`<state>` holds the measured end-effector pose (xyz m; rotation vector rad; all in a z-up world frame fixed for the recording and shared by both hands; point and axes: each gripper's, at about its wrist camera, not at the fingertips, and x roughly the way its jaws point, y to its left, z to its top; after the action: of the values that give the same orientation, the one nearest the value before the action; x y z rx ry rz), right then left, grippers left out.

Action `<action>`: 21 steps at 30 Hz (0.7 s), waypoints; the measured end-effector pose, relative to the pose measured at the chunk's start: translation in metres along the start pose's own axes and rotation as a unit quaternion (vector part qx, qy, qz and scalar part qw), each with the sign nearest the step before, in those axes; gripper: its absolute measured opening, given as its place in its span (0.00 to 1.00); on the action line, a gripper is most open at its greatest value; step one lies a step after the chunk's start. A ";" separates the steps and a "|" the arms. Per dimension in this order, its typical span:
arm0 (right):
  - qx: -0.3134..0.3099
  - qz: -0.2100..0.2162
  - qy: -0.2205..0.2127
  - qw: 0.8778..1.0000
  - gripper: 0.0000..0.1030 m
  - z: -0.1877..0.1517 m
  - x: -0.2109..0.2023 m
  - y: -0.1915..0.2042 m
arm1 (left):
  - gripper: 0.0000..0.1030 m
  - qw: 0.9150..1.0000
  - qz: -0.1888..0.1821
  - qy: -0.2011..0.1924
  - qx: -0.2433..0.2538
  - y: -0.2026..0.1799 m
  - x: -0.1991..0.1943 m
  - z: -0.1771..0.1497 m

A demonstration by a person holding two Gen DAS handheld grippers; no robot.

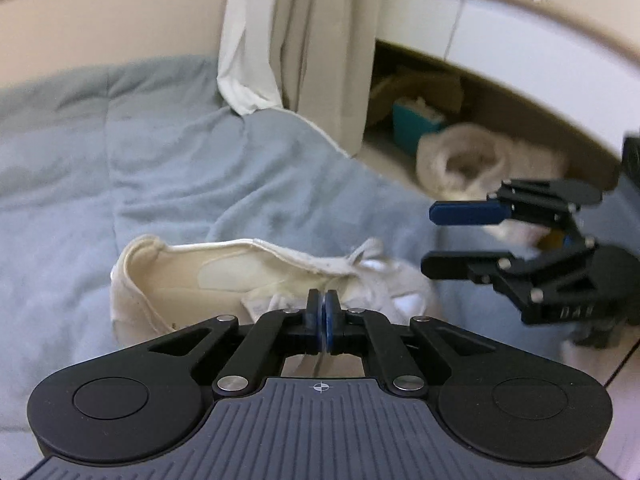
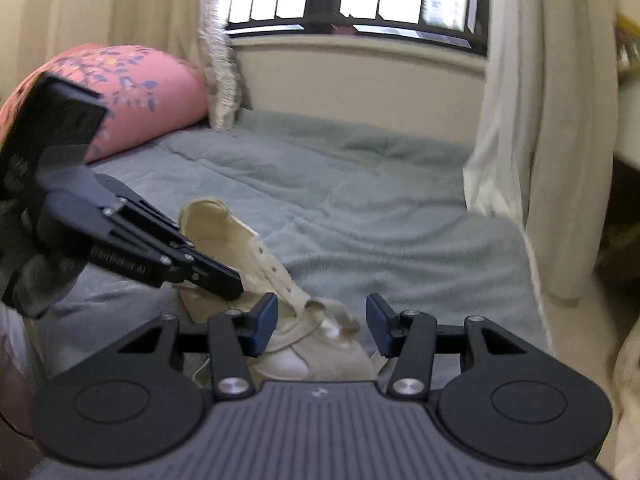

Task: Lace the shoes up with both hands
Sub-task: 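Pinch the lace tip with the left gripper and lift it off the sneaker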

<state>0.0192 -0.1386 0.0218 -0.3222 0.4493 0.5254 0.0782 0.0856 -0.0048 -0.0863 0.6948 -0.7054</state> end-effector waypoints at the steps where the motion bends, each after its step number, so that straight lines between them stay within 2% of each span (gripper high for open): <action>1: -0.020 0.001 0.001 1.000 0.51 0.001 0.000 0.003 | 0.02 1.000 -0.013 -0.001 -0.022 0.005 0.001 0.001; 4: -0.079 0.003 0.009 0.997 0.51 0.004 0.005 0.017 | 0.02 0.993 -0.052 -0.002 -0.106 0.026 0.004 0.002; 6: -0.113 0.004 0.011 0.994 0.50 0.004 0.009 0.027 | 0.02 0.984 -0.075 -0.006 -0.164 0.040 0.009 0.002; 8: -0.141 0.004 0.012 0.990 0.48 0.003 0.013 0.039 | 0.02 0.976 -0.088 -0.017 -0.199 0.049 0.010 0.003; 13: -0.171 0.024 0.023 0.985 0.47 0.006 0.038 0.066 | 0.02 0.972 -0.104 -0.028 -0.207 0.049 0.013 0.009; 17: -0.158 0.045 0.029 0.986 0.43 0.005 0.059 0.075 | 0.02 0.970 -0.105 -0.030 -0.218 0.052 0.015 0.009; 21: -0.119 0.060 0.025 0.991 0.41 0.007 0.069 0.076 | 0.04 0.966 -0.105 -0.075 -0.225 0.062 -0.007 0.010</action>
<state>0.0327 -0.0454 -0.0196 -0.5412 0.4567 0.6908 0.1156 0.1360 -0.0115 -0.6338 0.6950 -0.7231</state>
